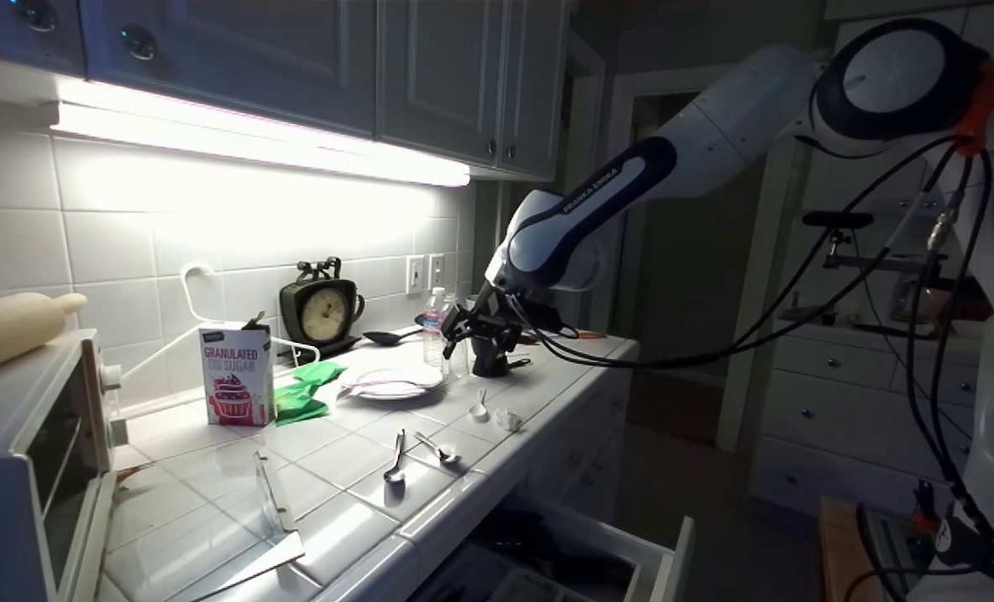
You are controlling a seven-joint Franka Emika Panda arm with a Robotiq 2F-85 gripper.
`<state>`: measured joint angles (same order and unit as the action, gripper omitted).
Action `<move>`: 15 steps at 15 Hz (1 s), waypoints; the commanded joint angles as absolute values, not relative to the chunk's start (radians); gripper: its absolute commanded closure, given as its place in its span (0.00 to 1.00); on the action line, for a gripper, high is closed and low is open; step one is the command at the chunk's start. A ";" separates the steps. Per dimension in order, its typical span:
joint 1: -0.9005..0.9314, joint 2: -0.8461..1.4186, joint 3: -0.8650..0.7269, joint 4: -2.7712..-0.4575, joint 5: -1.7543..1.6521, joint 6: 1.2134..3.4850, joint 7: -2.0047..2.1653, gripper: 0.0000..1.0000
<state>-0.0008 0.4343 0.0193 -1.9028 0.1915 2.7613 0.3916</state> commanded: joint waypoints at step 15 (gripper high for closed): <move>0.029 0.723 -0.019 -1.534 0.199 2.697 0.359 0.21</move>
<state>0.0074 0.6790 -0.0022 -1.6103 0.1915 2.7301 0.3307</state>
